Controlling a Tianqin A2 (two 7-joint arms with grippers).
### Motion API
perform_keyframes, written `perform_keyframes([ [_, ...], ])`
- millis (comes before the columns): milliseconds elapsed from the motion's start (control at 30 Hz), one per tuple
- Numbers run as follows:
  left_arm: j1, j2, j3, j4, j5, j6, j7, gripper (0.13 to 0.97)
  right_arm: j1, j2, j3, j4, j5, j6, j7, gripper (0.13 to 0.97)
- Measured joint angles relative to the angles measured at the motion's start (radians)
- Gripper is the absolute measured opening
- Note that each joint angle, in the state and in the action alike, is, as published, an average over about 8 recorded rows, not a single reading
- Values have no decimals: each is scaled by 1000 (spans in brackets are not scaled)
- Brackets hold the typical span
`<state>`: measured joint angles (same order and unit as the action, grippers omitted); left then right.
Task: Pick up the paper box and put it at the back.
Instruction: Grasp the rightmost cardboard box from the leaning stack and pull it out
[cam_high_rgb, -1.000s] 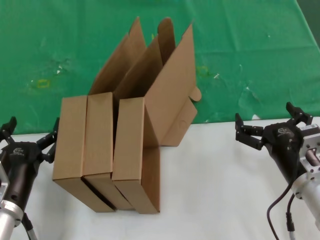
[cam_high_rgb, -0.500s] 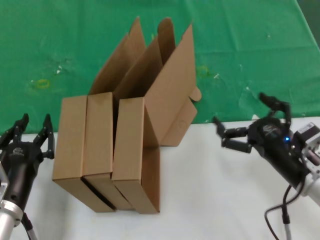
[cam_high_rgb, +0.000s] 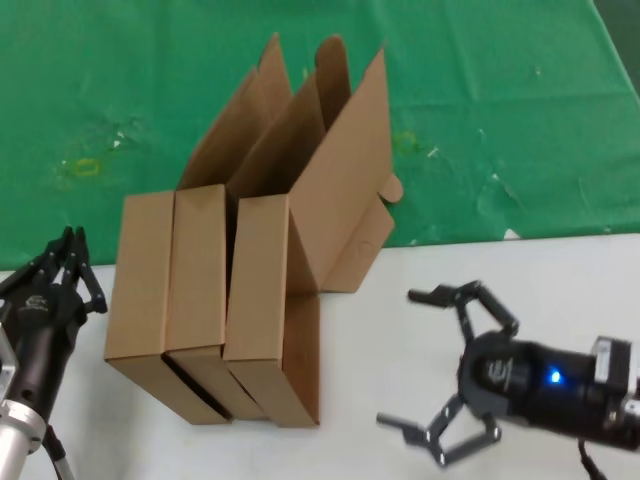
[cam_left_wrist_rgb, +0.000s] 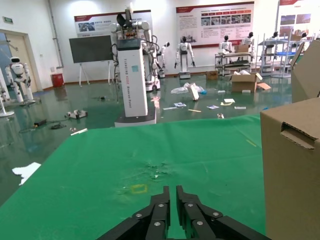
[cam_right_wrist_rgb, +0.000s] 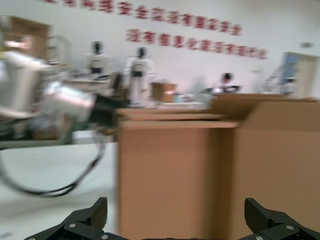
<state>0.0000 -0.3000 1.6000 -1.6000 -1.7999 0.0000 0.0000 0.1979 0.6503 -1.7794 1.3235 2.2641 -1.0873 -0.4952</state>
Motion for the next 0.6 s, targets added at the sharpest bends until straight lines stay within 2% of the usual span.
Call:
perform_keyframes([
  [200,0,0,0,0,0,0,0,172,42,-30,-47,-31,-84,-75,-12,966],
  [600,0,0,0,0,0,0,0,146,167,-161,-139,-127,-247,-75,-20,966],
])
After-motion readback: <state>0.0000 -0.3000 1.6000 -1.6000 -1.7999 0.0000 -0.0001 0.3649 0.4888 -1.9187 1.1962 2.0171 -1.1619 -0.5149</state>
